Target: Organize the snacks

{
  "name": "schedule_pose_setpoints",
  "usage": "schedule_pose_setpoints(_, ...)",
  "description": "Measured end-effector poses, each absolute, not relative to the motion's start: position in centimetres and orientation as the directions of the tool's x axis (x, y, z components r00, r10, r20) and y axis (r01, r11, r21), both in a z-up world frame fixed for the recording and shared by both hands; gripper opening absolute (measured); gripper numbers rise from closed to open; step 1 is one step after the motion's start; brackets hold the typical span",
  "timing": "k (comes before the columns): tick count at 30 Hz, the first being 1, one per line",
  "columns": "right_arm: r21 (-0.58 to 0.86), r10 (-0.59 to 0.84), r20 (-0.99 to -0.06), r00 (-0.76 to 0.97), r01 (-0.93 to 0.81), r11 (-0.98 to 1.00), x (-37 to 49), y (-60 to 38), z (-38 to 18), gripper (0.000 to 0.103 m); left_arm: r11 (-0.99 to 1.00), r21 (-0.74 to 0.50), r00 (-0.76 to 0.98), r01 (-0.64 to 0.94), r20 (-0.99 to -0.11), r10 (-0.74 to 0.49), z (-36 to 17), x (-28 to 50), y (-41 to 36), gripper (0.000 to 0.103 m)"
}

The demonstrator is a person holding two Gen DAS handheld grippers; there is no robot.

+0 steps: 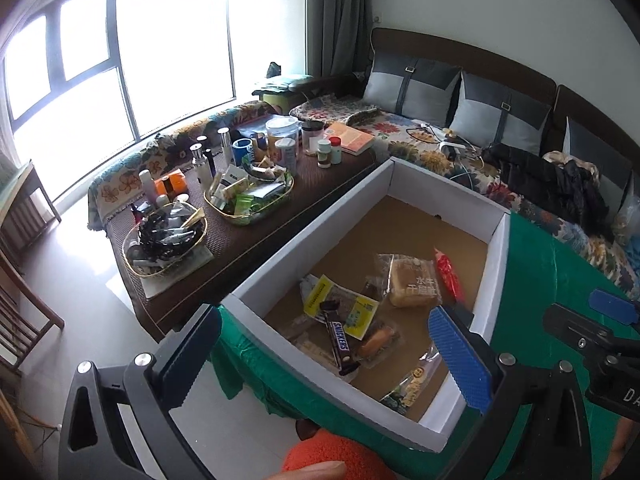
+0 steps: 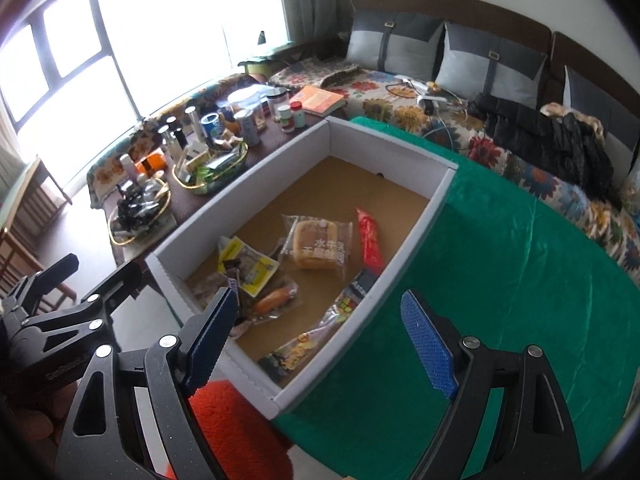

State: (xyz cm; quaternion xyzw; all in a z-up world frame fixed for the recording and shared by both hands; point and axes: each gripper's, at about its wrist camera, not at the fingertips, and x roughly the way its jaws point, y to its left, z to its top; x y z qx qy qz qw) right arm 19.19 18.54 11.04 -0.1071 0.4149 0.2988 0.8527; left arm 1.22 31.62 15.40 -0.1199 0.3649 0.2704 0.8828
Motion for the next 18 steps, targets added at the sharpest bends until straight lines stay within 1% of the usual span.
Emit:
schedule_pose_setpoints(3, 0.044, 0.418, -0.764, 0.492, -0.606, 0.794, 18.8, 19.2, 11.3, 0.086, 0.820, -0.020, 0.583, -0.573, -0.712, 0.390, 15.4, 1.2, 31.9, 0.102)
schedule_pose_setpoints(6, 0.046, 0.423, -0.765, 0.486, -0.613, 0.789, 18.7, 19.8, 11.3, 0.086, 0.812, 0.012, 0.567, -0.584, -0.709, 0.418, 15.5, 1.5, 32.1, 0.103)
schedule_pose_setpoints(10, 0.047, 0.424, -0.764, 0.487, -0.613, 0.788, 18.7, 20.2, 11.2, 0.086, 0.813, 0.007, 0.564, -0.582, -0.716, 0.410, 15.5, 1.8, 32.4, 0.103)
schedule_pose_setpoints(15, 0.052, 0.418, -0.770, 0.482, -0.606, 0.794, 19.0, 20.3, 10.9, 0.086, 0.817, -0.002, 0.577, -0.576, -0.710, 0.404, 15.7, 1.9, 32.5, 0.103)
schedule_pose_setpoints(18, 0.051, 0.415, -0.771, 0.484, -0.602, 0.797, 19.1, 20.2, 10.9, 0.086, 0.812, 0.019, 0.576, -0.584, -0.695, 0.430, 15.9, 2.0, 32.3, 0.103)
